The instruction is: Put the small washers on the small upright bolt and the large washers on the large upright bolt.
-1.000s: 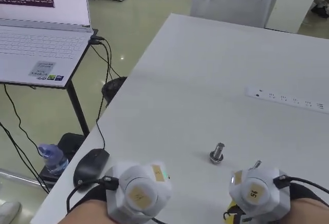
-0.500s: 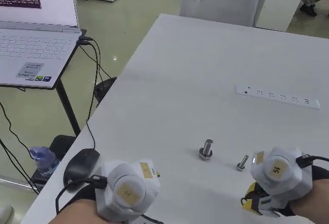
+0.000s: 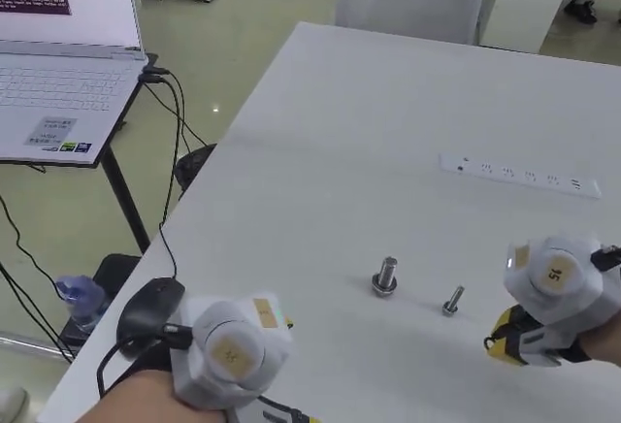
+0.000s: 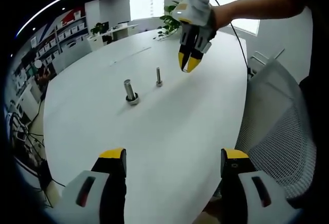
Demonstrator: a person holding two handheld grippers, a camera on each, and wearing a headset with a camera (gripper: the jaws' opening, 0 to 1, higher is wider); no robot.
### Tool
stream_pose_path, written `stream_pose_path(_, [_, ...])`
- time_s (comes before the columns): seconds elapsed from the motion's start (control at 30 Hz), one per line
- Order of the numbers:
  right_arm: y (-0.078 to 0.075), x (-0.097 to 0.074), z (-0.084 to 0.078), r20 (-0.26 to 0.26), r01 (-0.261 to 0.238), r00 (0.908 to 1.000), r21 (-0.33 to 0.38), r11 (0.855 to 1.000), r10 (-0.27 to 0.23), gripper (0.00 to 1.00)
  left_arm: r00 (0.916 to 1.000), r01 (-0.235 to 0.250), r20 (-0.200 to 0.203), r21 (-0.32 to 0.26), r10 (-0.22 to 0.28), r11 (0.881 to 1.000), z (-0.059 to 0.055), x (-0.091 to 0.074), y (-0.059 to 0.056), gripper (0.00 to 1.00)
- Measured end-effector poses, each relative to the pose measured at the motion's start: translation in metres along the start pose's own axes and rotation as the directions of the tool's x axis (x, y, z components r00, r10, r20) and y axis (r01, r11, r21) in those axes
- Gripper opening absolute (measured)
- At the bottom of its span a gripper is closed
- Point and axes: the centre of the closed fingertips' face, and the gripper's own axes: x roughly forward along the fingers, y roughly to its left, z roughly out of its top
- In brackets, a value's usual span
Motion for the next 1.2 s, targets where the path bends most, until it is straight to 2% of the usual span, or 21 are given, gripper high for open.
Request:
stream_pose_path(0.27, [-0.02, -0.006, 0.018, 0.016, 0.023, 0.9996, 0.006, 1.0, -0.023, 0.13, 1.0, 0.002, 0.0, -0.002, -0.002, 1.0, -0.001, 0.001, -0.001, 0.74])
stream_pose_path(0.5, [-0.035, -0.005, 0.03, 0.026, 0.044, 0.9987, 0.009, 0.999, -0.044, 0.13, 1.0, 0.003, 0.004, -0.003, -0.003, 1.0, 0.0, 0.0, 0.002, 0.75])
stream_pose_path(0.77, [-0.039, -0.004, 0.042, 0.027, 0.043, 0.9987, 0.007, 0.999, -0.044, 0.13, 1.0, 0.007, 0.003, 0.002, -0.007, 1.0, 0.001, 0.002, 0.004, 0.76])
stream_pose_path(1.2, [-0.04, 0.008, 0.046, 0.008, 0.019, 0.9998, 0.002, 1.0, -0.019, 0.13, 0.9999, 0.015, 0.008, -0.002, -0.015, 1.0, 0.0, 0.005, 0.007, 0.83])
